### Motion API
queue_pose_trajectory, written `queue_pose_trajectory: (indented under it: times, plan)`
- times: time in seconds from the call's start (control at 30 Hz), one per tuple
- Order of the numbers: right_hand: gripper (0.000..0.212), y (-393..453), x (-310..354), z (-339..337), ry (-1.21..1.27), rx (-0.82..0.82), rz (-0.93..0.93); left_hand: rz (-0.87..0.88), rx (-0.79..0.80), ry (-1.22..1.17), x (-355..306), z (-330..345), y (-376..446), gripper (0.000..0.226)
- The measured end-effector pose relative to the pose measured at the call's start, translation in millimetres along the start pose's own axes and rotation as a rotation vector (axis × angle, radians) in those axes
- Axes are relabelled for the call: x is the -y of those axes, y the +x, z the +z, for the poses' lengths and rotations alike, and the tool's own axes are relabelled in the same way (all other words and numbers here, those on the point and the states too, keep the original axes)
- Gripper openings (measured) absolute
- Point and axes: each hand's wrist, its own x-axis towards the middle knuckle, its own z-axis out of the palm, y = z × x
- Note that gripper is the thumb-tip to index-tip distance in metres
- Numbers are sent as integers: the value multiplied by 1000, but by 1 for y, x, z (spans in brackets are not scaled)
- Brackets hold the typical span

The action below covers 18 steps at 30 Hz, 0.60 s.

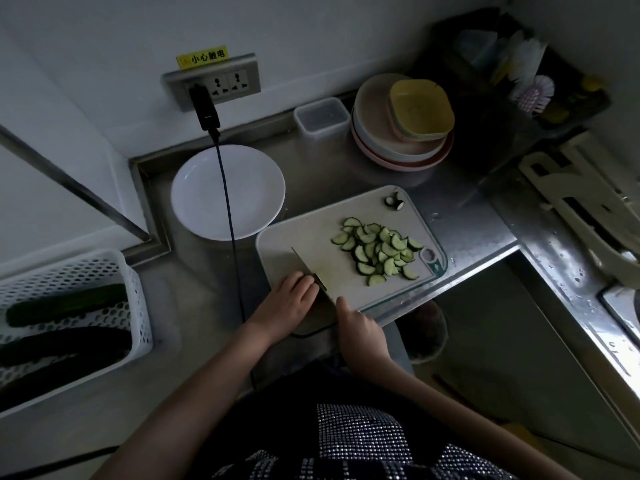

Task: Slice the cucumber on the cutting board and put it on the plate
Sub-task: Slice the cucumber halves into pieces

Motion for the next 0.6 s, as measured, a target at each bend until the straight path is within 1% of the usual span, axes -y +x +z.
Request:
queue_pose_trajectory:
  times: [0.17,0.2,0.27,0.33,0.4,0.5,0.6]
  plan:
    - [20,1,0,-3,15,1,15,-20,-12,-13,2,1,-2,29]
    - [17,2,0,-4,33,-7,19,-29,-23,-20,1,0,-1,29]
    - [11,1,-1,-6,88,-56,27,-57,-34,-42,-1,-1,1,28]
    - [14,2,-3,-8,131,-140,24,-99,-30,-71,-3,-2,9,23]
    - [14,2,-4,-10,146,-194,22,-98,-11,-87,0,-2,18,22]
    - [14,1,-4,-10,114,-178,2,-68,6,-119,3,1,20,32]
    - [15,0,-5,-8,64,-141,-18,-73,15,-81,2,0,17,32]
